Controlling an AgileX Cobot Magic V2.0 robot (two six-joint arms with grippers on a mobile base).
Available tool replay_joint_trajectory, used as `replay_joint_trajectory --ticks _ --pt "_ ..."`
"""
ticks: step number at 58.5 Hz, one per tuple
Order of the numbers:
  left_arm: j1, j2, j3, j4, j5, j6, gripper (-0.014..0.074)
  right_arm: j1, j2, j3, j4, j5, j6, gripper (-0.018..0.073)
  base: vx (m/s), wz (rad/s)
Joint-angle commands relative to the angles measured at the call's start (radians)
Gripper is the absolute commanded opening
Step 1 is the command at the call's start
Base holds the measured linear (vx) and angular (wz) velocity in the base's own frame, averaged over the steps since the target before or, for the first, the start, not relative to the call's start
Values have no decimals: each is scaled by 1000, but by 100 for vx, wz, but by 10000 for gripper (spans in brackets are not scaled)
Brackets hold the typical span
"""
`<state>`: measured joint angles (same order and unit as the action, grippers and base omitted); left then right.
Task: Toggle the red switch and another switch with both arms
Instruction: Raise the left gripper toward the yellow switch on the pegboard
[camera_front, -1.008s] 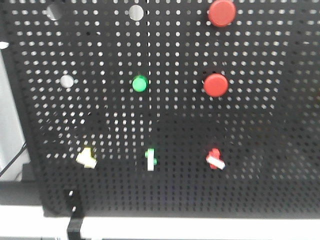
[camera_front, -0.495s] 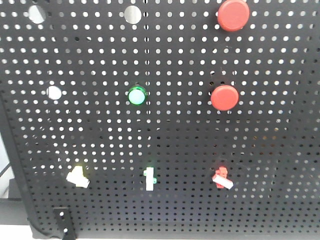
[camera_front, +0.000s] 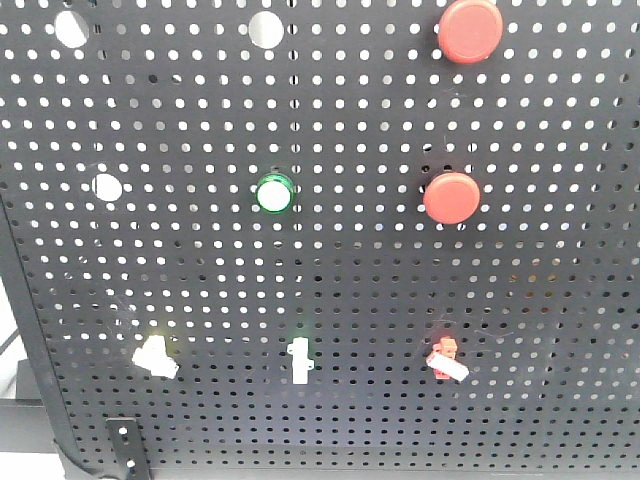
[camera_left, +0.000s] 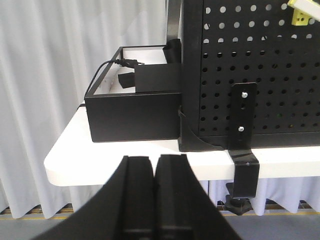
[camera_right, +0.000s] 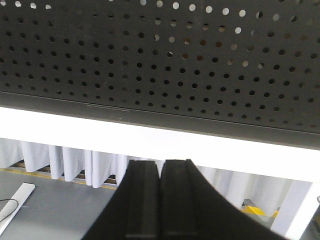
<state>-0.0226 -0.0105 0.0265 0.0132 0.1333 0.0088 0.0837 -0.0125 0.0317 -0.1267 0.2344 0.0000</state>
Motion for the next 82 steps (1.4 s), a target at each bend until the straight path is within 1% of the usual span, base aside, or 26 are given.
replay_joint_trajectory --ticks 1,8,12,18,19,20,24,28,31,34,38,44,49,53,62,74,78,82 --pt "2 -17 18 0 -85 -1 3 -5 -2 5 -28 -98 -12 -6 0 0" --pt "2 -17 11 -1 -117 -1 3 -5 -2 5 8 -200 21 -6 0 0" --pt "2 -17 11 -1 -128 -1 3 -5 -2 5 6 -254 10 -6 0 0" --pt "2 -17 11 -1 -191 -1 3 -6 -2 5 0 -331 0 -6 0 0" --pt "2 -17 11 -1 -205 -1 3 -6 -2 5 0 -342 0 -6 0 0" --pt "2 -17 11 -1 -241 -1 3 -6 -2 5 0 -388 0 -6 0 0" --pt "2 -17 10 -1 -307 -1 3 -6 -2 -5 4 -431 14 -6 0 0" --pt "1 -17 -6 -1 -397 -9 3 -6 0 -47 22 -431 44 -6 0 0" --pt "1 -17 -47 -1 -422 -9 3 -6 10 -105 27 -419 49 -6 0 0" --pt "1 -16 -100 0 -407 -9 3 -6 36 -171 27 -397 48 -6 0 0" --pt "1 6 -193 0 -351 -9 3 -6 96 -287 27 -344 45 -6 0 0" --pt "1 87 -331 0 -282 -9 3 -6 221 -432 47 -266 64 -6 0 0" --pt "-2 179 -436 0 -273 -9 3 -6 310 -514 37 -234 58 -6 0 0" --pt "-2 248 -498 0 -270 -9 3 -6 389 -546 11 -228 28 -6 0 0" --pt "-2 409 -527 -13 -263 -9 3 -6 529 -548 29 -265 53 -6 0 0" --pt "-2 566 -527 -7 -241 -9 3 -6 599 -548 42 -353 53 -6 0 0" --pt "-5 611 -527 1 -253 -9 3 -6 608 -548 42 -352 53 -6 0 0" --pt "-31 651 -527 13 -287 -9 3 -6 611 -547 42 -351 52 -6 0 0"
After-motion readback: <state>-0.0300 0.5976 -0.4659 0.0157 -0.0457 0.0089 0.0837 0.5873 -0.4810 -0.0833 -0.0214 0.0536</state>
